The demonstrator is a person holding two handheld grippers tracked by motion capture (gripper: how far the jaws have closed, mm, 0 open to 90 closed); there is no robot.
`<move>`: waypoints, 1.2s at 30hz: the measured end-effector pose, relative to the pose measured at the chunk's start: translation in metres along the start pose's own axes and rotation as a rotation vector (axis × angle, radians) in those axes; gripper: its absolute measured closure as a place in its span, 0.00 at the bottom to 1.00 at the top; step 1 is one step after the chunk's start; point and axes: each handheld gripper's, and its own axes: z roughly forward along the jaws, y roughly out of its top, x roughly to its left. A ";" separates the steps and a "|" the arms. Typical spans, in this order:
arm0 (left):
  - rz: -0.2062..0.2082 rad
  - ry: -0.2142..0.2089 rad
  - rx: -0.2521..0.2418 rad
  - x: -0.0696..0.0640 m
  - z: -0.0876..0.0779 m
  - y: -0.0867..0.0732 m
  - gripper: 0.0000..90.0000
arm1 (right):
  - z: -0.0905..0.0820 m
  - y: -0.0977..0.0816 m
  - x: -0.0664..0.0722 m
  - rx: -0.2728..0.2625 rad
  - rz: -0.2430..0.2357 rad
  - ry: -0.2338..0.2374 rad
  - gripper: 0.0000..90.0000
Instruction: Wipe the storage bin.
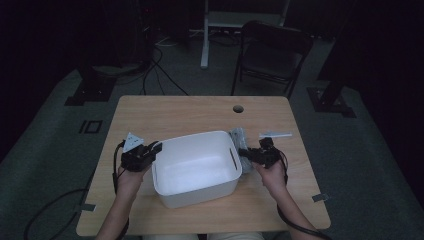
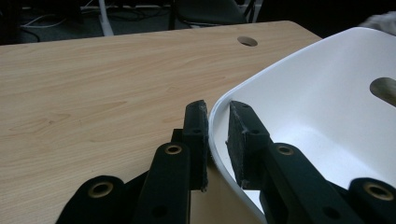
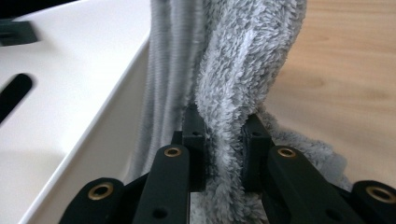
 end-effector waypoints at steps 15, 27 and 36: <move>-0.005 0.024 0.000 -0.003 0.000 0.000 0.87 | -0.026 -0.044 0.025 0.077 -0.062 0.045 0.85; -0.005 0.024 -0.001 -0.004 0.001 0.000 0.87 | 0.013 -0.049 0.007 0.208 -0.018 0.013 0.86; -0.001 0.029 0.003 -0.006 0.002 0.000 0.87 | 0.013 -0.022 0.008 0.128 -0.029 0.007 0.86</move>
